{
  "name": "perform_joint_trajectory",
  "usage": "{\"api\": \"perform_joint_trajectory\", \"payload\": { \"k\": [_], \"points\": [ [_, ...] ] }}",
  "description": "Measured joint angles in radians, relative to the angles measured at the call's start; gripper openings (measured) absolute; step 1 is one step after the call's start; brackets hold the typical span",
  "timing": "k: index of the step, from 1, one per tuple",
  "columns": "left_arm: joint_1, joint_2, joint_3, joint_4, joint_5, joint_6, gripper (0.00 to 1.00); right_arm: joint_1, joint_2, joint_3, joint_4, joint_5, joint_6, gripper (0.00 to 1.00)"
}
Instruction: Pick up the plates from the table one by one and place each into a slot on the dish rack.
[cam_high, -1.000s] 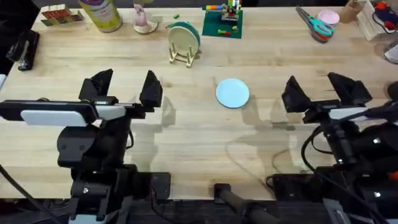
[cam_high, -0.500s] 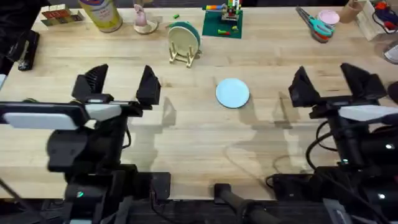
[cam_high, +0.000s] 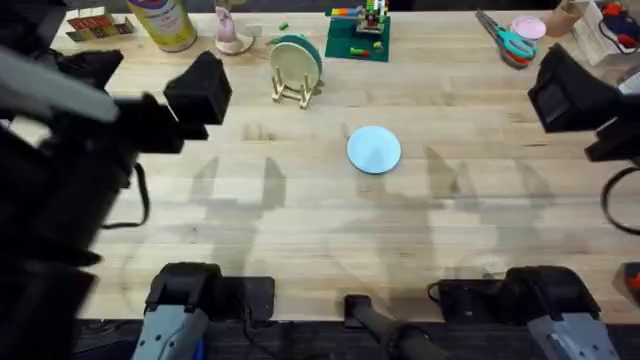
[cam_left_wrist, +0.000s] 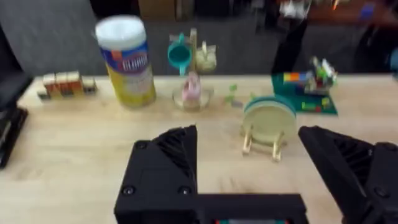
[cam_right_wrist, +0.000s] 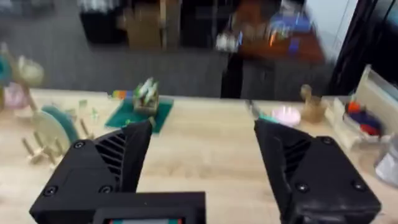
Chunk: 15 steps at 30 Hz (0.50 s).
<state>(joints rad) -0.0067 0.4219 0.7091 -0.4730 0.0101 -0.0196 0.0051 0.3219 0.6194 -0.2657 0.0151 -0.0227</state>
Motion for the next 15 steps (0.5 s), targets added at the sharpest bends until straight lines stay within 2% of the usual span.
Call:
{"api": "perform_joint_trajectory", "payload": {
  "k": [4,9,12,15],
  "points": [
    [0.0,0.153,0.181,-0.205,0.0,0.0,0.993,0.0,0.158,0.178,-0.22,0.0,0.0,0.993],
    [0.0,0.338,0.378,-0.405,0.002,0.0,0.993,0.0,0.367,0.392,-0.44,0.0,0.0,0.994],
    [0.0,0.446,0.491,-0.535,0.021,0.0,0.993,0.0,0.482,0.506,-0.553,0.0,0.0,0.993],
    [0.0,0.544,0.571,-0.619,0.036,0.0,0.993,0.0,0.585,0.588,-0.63,0.0,0.0,0.993]
  ]
}}
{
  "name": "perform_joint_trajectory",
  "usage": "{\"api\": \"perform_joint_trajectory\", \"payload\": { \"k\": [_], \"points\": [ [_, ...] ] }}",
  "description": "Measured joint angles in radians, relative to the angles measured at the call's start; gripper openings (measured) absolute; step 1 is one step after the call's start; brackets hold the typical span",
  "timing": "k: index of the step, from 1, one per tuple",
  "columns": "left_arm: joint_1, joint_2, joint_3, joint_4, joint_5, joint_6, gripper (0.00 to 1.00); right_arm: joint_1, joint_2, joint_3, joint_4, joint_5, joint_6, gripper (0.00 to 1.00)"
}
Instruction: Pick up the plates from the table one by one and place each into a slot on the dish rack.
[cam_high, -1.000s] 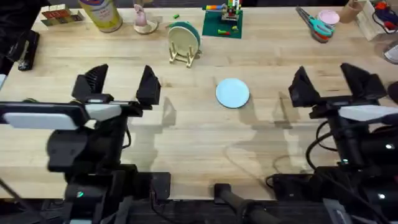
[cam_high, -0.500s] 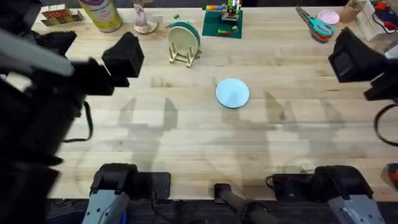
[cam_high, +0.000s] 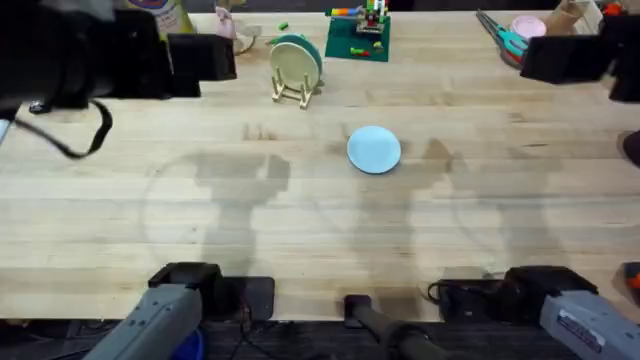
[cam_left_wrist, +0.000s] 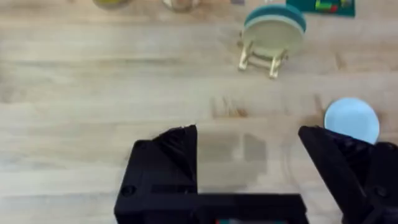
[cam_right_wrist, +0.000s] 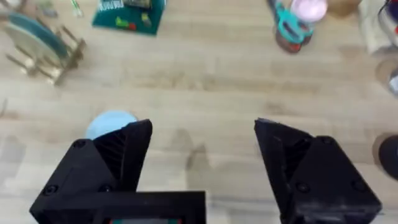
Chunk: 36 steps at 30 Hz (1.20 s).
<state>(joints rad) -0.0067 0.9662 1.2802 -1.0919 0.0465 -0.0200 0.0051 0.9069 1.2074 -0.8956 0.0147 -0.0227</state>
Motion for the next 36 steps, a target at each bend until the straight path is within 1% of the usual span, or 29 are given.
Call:
{"api": "perform_joint_trajectory", "payload": {
  "k": [3,7,13,19,23,24,25,26,27,28,29,30,32,36],
  "points": [
    [0.0,0.084,0.042,-0.049,0.014,0.0,0.993,0.0,0.082,0.035,-0.026,0.0,0.0,0.993],
    [0.0,0.176,0.049,-0.057,0.024,0.0,0.993,0.0,0.148,0.038,-0.028,0.0,0.0,0.993],
    [0.0,0.269,0.049,-0.072,0.049,0.0,0.993,0.0,0.166,0.039,-0.029,0.0,0.0,0.995],
    [0.0,0.289,0.049,-0.071,0.124,-0.003,0.994,0.0,0.166,0.039,-0.029,0.0,0.0,0.995],
    [0.0,0.289,0.049,-0.072,0.208,-0.004,0.994,0.0,0.166,0.04,-0.029,0.0,0.0,0.995],
    [0.0,0.289,0.049,-0.071,0.241,-0.01,0.931,0.0,0.166,0.04,-0.029,0.0,0.0,0.995],
    [0.0,0.289,0.049,-0.071,0.273,-0.01,0.8,0.0,0.166,0.04,-0.029,0.0,0.0,0.994],
    [0.0,0.289,0.049,-0.07,0.311,-0.01,0.626,0.0,0.166,0.04,-0.029,0.0,0.0,0.993],
    [0.0,0.289,0.049,-0.069,0.341,-0.011,0.485,0.0,0.166,0.04,-0.029,0.0,0.0,0.993],
    [0.0,0.289,0.049,-0.069,0.374,-0.011,0.314,0.0,0.166,0.04,-0.029,0.0,0.0,0.993],
    [0.0,0.289,0.049,-0.068,0.401,-0.011,0.168,0.0,0.166,0.04,-0.029,0.0,0.0,0.993],
    [0.0,0.289,0.049,-0.068,0.428,-0.008,0.074,0.0,0.166,0.04,-0.029,0.0,0.0,0.993],
    [0.0,0.289,0.049,-0.068,0.483,-0.011,0.044,0.0,0.166,0.04,-0.029,0.0,0.0,0.993],
    [0.0,0.289,0.049,-0.067,0.604,-0.011,0.042,0.0,0.166,0.04,-0.029,0.0,0.0,0.993]
  ]
}}
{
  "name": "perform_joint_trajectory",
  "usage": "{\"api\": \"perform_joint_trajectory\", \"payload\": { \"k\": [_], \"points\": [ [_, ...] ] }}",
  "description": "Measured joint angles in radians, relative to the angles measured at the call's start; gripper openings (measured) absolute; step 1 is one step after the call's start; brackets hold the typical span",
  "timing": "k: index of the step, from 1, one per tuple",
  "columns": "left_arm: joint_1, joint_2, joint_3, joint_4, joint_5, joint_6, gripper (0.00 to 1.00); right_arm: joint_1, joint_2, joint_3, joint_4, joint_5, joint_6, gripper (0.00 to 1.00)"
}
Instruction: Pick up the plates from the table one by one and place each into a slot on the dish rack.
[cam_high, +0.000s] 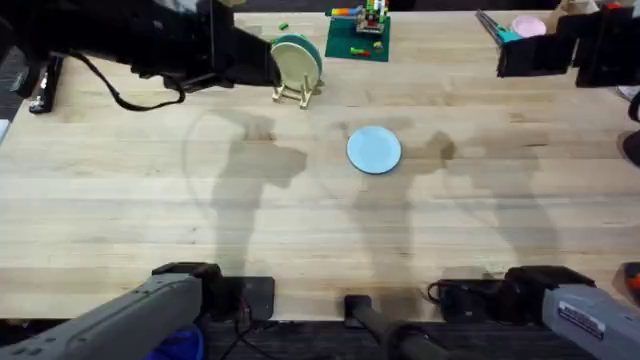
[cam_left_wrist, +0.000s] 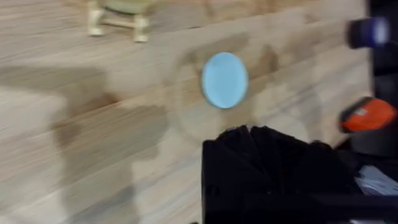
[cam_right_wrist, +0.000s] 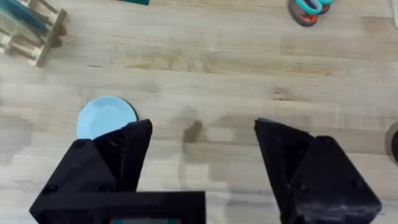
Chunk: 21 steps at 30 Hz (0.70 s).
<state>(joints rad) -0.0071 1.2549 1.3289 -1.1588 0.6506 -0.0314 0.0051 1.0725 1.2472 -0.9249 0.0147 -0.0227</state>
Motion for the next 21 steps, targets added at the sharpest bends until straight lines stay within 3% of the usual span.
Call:
{"api": "perform_joint_trajectory", "payload": {
  "k": [8,21],
  "points": [
    [-0.008,0.0,-0.013,0.073,0.171,0.0,0.041,0.0,0.0,0.0,0.0,0.0,0.0,0.993],
    [-0.194,0.001,-0.131,0.326,0.151,-0.167,0.043,0.0,0.0,0.0,0.0,0.0,0.0,0.993]
  ]
}}
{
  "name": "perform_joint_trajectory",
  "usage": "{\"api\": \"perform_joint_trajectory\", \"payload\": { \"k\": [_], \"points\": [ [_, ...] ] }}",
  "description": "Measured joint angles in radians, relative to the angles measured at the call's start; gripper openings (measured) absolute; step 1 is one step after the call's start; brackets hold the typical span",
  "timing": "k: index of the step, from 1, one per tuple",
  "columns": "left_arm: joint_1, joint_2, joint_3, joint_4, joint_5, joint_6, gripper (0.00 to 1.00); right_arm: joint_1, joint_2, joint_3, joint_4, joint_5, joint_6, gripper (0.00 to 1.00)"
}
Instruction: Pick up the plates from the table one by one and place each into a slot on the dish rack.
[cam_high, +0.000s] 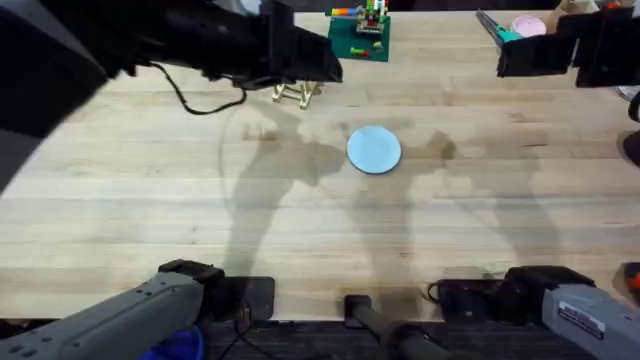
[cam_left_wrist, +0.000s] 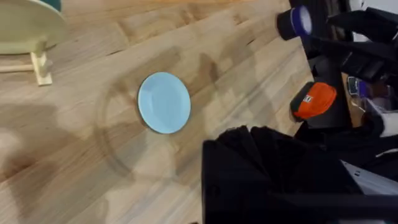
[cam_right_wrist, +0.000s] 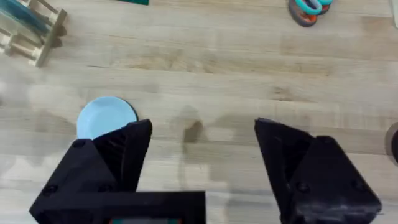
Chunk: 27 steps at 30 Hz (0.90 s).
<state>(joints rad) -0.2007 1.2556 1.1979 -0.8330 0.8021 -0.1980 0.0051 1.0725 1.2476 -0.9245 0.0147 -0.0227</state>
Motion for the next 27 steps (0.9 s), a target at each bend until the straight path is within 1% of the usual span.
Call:
{"api": "perform_joint_trajectory", "payload": {
  "k": [6,12,18,27],
  "points": [
    [-0.025,0.009,-0.113,0.078,-0.007,-0.054,0.041,0.0,0.0,0.0,0.0,0.0,0.0,0.995],
    [-0.053,0.087,-0.175,0.167,-0.01,-0.092,0.042,0.0,0.0,0.0,0.0,0.0,0.0,0.995],
    [-0.093,0.178,-0.192,0.242,-0.01,-0.109,0.042,0.0,0.0,0.0,0.0,0.0,0.0,0.995],
    [-0.144,0.324,-0.195,0.352,-0.01,-0.116,0.043,0.0,0.0,0.0,0.0,0.0,0.0,0.993]
  ]
}}
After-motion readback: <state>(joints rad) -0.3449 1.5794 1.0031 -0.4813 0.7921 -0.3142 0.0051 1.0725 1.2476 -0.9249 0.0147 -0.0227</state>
